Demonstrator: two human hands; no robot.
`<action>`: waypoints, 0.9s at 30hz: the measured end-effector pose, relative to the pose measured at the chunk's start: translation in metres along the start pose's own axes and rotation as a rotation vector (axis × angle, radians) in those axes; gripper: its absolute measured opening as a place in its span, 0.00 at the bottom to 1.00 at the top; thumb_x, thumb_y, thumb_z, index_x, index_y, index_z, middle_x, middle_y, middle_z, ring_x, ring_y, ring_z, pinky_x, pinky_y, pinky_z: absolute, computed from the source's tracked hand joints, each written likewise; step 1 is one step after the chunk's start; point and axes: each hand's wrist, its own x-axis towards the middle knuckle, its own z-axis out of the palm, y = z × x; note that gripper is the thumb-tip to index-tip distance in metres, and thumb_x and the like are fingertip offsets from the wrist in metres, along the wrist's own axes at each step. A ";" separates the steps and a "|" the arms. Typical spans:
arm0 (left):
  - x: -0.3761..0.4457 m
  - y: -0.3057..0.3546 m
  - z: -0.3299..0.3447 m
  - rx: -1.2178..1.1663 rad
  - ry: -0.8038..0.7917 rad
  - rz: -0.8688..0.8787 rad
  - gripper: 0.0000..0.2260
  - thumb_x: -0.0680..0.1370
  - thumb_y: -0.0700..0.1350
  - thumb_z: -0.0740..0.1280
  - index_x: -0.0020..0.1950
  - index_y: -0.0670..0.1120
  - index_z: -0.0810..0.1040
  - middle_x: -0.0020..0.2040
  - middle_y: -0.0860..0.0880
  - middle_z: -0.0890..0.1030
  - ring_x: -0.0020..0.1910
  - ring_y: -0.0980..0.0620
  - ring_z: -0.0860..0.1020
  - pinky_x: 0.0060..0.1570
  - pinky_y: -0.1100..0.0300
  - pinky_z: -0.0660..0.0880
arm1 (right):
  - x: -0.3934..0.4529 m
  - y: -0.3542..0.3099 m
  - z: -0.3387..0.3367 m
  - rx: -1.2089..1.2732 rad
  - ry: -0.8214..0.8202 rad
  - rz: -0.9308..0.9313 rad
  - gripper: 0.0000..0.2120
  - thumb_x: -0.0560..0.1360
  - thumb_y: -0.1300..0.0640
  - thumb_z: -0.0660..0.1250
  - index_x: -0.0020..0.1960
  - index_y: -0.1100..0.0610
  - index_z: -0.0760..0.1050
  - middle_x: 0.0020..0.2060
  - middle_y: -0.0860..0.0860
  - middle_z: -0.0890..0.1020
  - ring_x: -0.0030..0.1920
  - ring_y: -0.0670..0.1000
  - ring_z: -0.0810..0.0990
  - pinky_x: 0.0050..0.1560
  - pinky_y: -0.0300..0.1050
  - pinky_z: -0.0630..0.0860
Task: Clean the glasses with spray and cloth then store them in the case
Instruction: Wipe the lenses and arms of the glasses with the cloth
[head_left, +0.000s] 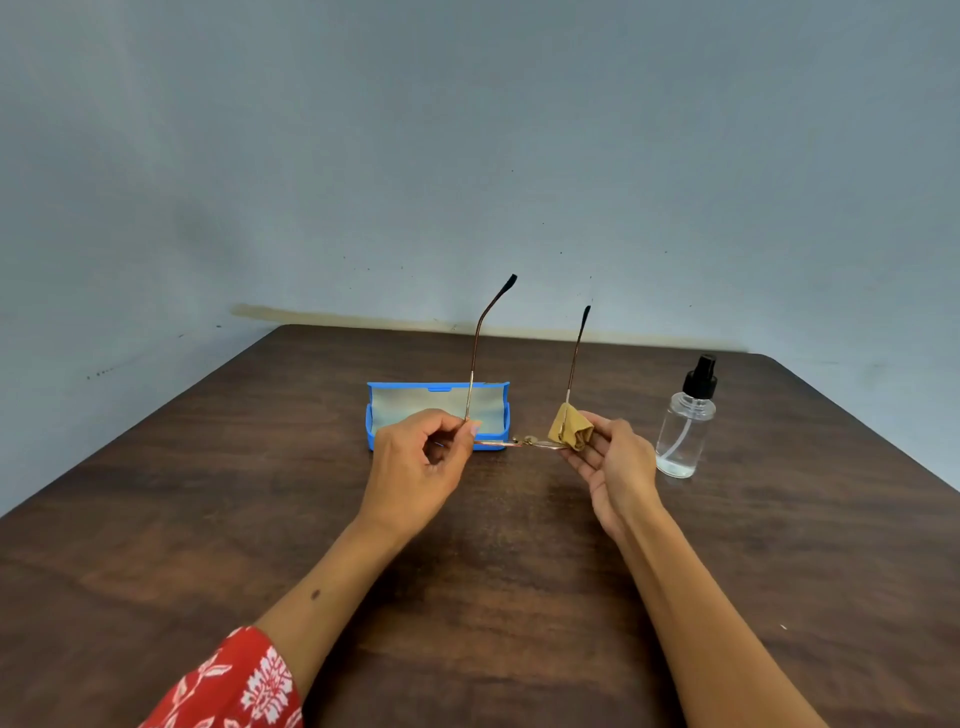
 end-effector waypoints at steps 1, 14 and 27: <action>0.000 -0.002 0.000 -0.013 -0.002 -0.025 0.05 0.74 0.41 0.71 0.40 0.41 0.82 0.34 0.49 0.82 0.34 0.50 0.82 0.36 0.50 0.80 | 0.000 0.000 0.000 -0.008 -0.022 0.001 0.13 0.79 0.64 0.54 0.50 0.65 0.77 0.44 0.59 0.82 0.43 0.53 0.81 0.52 0.48 0.78; 0.002 -0.012 0.000 -0.276 -0.127 -0.425 0.05 0.71 0.37 0.73 0.46 0.42 0.83 0.36 0.49 0.84 0.33 0.53 0.83 0.34 0.67 0.79 | -0.002 0.005 -0.007 -0.392 0.031 -0.292 0.13 0.69 0.69 0.72 0.47 0.54 0.76 0.41 0.52 0.83 0.43 0.50 0.81 0.48 0.45 0.79; 0.001 -0.007 0.002 -0.204 -0.033 -0.423 0.05 0.71 0.36 0.72 0.41 0.46 0.81 0.35 0.50 0.82 0.32 0.56 0.83 0.32 0.69 0.78 | -0.008 0.006 -0.003 -0.412 0.122 -0.408 0.15 0.76 0.54 0.60 0.34 0.54 0.81 0.36 0.55 0.84 0.38 0.46 0.80 0.46 0.52 0.81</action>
